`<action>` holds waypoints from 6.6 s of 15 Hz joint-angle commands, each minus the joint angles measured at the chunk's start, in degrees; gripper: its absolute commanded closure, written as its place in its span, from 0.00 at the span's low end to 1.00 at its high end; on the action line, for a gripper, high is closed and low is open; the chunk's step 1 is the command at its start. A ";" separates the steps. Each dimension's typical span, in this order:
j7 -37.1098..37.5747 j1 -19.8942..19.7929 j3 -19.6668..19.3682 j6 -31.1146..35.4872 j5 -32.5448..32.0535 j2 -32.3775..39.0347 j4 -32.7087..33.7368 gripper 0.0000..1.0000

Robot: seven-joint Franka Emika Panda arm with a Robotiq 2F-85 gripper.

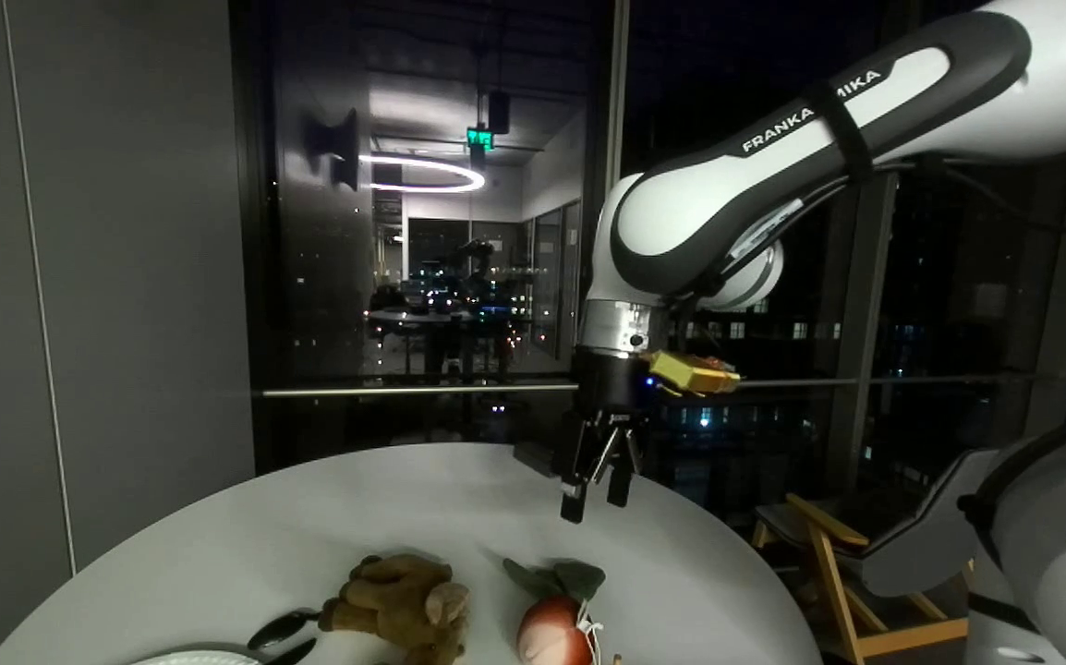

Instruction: Move most of the things on the table to the right side

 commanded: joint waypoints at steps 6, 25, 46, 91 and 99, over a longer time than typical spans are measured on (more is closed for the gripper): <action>-7.08 4.15 1.03 6.97 4.48 12.33 -2.39 0.00; 13.57 -3.58 5.45 32.66 -18.18 25.78 0.03 0.96; 56.90 -21.22 2.79 33.14 -59.52 33.49 10.89 0.19; 0.00 6.58 9.19 23.44 -8.14 35.78 16.01 0.00; -4.96 3.12 9.32 23.97 -2.50 36.72 15.74 0.59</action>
